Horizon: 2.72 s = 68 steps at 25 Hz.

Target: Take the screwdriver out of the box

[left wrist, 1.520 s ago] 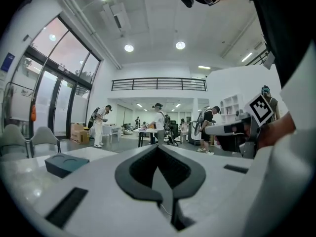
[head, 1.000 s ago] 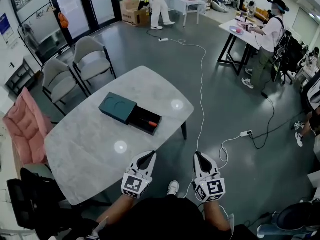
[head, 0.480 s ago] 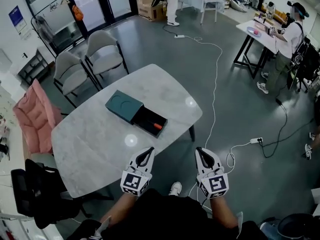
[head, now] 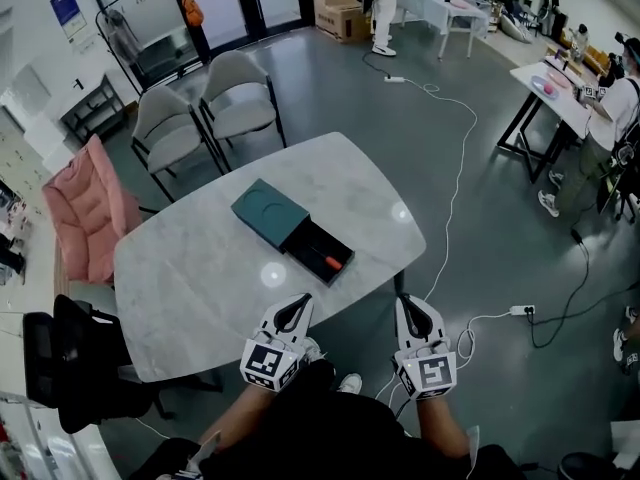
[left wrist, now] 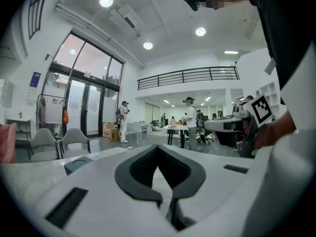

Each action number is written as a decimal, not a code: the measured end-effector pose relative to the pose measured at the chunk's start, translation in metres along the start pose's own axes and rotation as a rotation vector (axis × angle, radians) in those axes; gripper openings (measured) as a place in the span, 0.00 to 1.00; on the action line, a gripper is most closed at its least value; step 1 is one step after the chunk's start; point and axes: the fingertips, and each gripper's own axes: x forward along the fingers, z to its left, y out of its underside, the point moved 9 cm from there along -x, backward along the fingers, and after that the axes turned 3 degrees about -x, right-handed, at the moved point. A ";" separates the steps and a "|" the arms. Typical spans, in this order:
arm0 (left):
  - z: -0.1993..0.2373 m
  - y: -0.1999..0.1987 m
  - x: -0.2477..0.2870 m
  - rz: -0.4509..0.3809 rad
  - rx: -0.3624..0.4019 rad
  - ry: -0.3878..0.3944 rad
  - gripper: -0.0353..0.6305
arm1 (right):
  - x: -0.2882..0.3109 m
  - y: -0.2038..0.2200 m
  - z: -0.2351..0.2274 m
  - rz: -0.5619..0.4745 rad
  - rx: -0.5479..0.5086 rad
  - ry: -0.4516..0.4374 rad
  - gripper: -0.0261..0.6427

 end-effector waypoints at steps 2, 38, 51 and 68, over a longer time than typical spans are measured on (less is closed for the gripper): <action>0.010 -0.002 0.004 -0.017 -0.014 -0.014 0.06 | 0.014 0.000 0.000 -0.005 -0.005 -0.013 0.08; 0.212 0.019 0.011 -0.048 -0.092 -0.242 0.06 | 0.260 0.025 0.055 0.258 -0.026 -0.326 0.07; 0.211 0.023 0.003 -0.024 -0.147 -0.425 0.06 | 0.300 0.053 0.033 0.454 -0.048 -0.472 0.07; 0.216 0.061 -0.015 0.031 -0.241 -0.513 0.06 | 0.329 0.158 0.038 1.151 -0.121 -0.679 0.25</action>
